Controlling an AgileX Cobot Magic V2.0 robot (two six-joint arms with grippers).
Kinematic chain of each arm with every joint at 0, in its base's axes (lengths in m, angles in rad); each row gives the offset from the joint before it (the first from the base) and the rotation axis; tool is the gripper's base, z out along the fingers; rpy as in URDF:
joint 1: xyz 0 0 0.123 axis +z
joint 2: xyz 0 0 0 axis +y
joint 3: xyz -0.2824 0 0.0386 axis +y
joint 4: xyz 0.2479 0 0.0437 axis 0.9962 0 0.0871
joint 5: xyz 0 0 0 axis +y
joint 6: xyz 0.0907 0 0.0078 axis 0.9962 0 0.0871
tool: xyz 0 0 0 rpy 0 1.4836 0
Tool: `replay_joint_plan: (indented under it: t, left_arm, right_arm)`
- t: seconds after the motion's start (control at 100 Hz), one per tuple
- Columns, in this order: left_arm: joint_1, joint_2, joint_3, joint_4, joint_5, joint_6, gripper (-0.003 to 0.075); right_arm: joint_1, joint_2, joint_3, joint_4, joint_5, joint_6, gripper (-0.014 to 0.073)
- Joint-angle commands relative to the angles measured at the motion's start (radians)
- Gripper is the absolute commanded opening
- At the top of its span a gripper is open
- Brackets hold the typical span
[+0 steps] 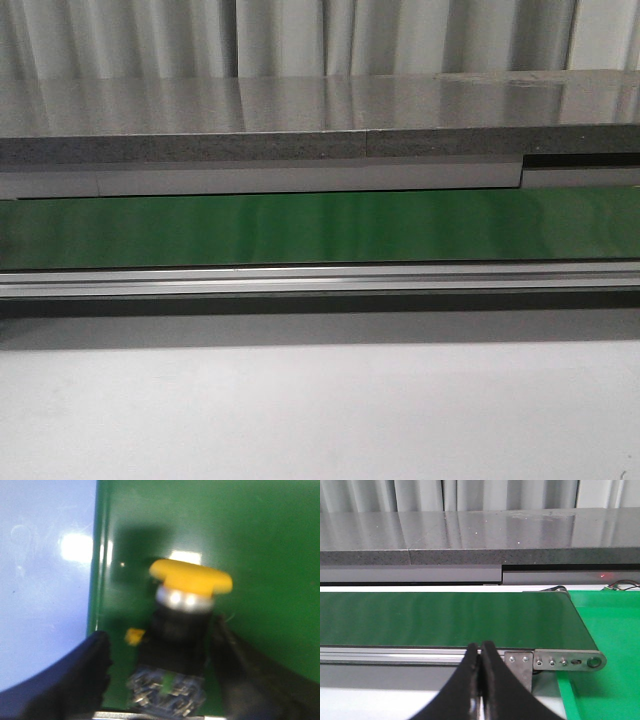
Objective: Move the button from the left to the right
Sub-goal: 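Lift the button with the left gripper and carry it over the belt, then lower the button onto the belt and open the left gripper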
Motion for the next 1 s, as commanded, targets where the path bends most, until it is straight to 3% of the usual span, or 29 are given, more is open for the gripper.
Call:
replay_joint_plan:
  t: [0.0,0.25,0.63,0.99]
  left_arm:
    - [-0.007,-0.044,-0.022,-0.020,-0.027,0.003,0.0582]
    - [-0.007,-0.095,-0.022,-0.026,0.001,0.005,0.0603]
    - [-0.072,-0.367,0.000,-0.042,-0.038,0.011,0.0602]
    - [-0.160,-0.781,0.363,-0.049,-0.329,0.011,0.0599]
  right_arm:
    - [-0.007,-0.018,-0.015,-0.008,-0.081,0.000,-0.0067]
    - [-0.007,-0.018,-0.015,-0.008,-0.081,0.000,-0.0067]
    - [-0.007,-0.018,-0.015,-0.008,-0.081,0.000,-0.0067]
    - [-0.007,-0.018,-0.015,-0.008,-0.081,0.000,-0.0067]
